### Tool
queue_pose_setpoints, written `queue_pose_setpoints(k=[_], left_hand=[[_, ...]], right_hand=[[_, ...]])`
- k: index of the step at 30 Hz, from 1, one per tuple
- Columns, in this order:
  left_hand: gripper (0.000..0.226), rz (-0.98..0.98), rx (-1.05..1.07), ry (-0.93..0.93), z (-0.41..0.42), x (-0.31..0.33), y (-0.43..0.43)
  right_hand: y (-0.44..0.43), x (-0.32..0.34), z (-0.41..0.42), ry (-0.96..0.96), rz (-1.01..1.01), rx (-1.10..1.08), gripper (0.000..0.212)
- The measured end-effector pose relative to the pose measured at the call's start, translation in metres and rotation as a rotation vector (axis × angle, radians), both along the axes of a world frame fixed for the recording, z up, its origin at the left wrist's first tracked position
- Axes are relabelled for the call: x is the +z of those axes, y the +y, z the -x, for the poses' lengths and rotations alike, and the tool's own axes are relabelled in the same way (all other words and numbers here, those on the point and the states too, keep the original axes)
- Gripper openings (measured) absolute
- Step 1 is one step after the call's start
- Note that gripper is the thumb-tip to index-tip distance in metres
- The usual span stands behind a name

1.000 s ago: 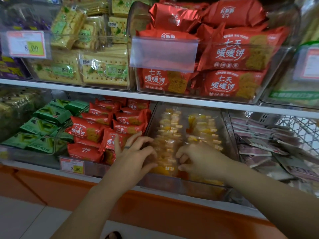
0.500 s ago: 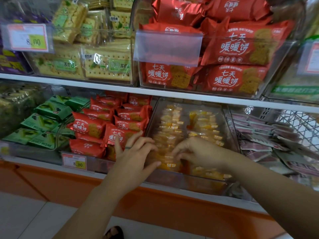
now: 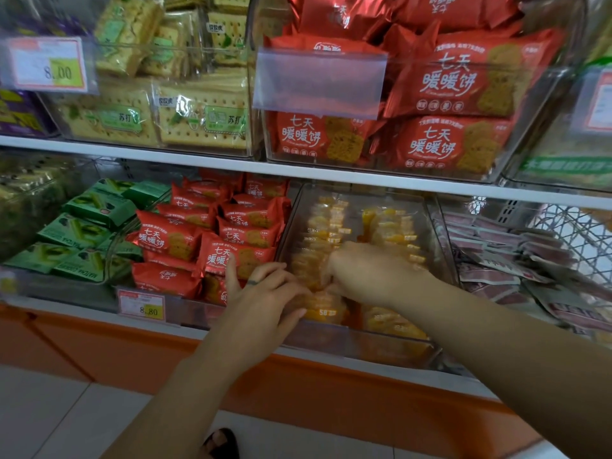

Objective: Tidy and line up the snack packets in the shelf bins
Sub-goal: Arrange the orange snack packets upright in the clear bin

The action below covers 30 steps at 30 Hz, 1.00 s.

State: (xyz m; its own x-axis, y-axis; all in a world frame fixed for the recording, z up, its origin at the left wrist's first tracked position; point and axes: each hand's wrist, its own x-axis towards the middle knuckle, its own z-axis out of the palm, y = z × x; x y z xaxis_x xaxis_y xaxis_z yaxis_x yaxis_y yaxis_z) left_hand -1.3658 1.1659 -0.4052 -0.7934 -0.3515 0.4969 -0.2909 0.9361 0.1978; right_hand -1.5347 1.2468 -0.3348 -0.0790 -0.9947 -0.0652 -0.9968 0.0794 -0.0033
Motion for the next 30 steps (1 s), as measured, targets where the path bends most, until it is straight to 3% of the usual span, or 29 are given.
queue_pose_setpoints(k=[2,7,12,15,20,25,27,30], left_hand=[[0.023,0.0,0.004,-0.005,0.0,-0.001,0.0],[0.022,0.017,0.002,0.006,0.0,-0.001,0.001],[0.028,0.019,0.029,0.008,0.002,0.005,0.005],[0.026,0.024,0.035,-0.025,0.003,0.007,0.006],[0.021,0.028,0.042,-0.061,0.002,0.005,0.003],[0.032,0.062,0.043,-0.095,-0.001,0.009,0.004],[0.034,0.059,0.036,-0.093,-0.004,0.01,0.003],[0.039,0.06,0.053,-0.098,-0.001,0.015,0.002]], right_hand=[[0.0,-0.004,0.001,-0.051,0.016,-0.017,0.013],[0.019,-0.005,0.012,-0.44,0.15,-0.171,0.014],[0.028,-0.011,0.009,-0.608,0.216,-0.178,0.014],[0.024,-0.02,0.005,-0.562,0.177,-0.153,0.017],[0.016,-0.024,0.006,-0.321,0.013,-0.058,0.022],[0.015,-0.016,0.01,-0.327,-0.176,0.001,0.029],[0.023,-0.005,0.015,-0.411,-0.095,-0.02,0.029],[0.046,0.006,0.044,-0.431,0.232,-0.171,0.026]])
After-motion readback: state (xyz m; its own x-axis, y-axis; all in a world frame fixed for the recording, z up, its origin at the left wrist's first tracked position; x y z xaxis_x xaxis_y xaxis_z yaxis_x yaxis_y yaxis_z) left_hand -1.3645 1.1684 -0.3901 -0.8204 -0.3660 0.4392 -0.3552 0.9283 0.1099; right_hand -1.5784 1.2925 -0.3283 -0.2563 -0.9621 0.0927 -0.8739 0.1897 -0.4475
